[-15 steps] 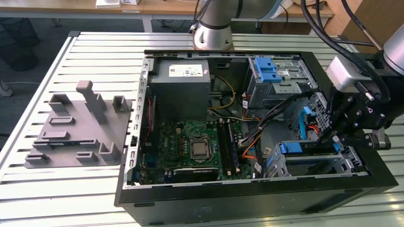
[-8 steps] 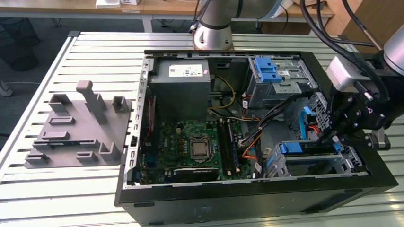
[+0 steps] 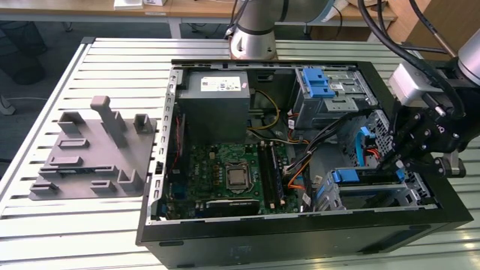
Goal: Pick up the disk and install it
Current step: 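Insert the first disk wire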
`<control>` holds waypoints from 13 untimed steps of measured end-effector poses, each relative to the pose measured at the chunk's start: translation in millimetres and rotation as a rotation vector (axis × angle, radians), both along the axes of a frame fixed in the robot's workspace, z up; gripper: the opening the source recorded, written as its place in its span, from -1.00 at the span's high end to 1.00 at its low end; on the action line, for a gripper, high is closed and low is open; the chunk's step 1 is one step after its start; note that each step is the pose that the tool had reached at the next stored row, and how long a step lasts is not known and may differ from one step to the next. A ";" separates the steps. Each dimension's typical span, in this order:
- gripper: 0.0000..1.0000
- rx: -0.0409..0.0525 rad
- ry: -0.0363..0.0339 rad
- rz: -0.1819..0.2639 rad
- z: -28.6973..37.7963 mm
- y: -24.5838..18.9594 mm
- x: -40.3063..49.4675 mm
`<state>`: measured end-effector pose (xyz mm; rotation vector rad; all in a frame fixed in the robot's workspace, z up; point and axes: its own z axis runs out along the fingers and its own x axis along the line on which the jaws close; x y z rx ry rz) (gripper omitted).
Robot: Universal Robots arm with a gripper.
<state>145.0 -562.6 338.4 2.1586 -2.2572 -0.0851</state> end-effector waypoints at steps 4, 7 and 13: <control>0.67 -0.0003 0.0016 -0.013 -0.4 -1.2 0.1; 0.67 -0.0004 0.0022 -0.025 -1.4 -1.7 0.4; 0.67 -0.0006 0.0040 -0.027 -2.8 -1.8 0.4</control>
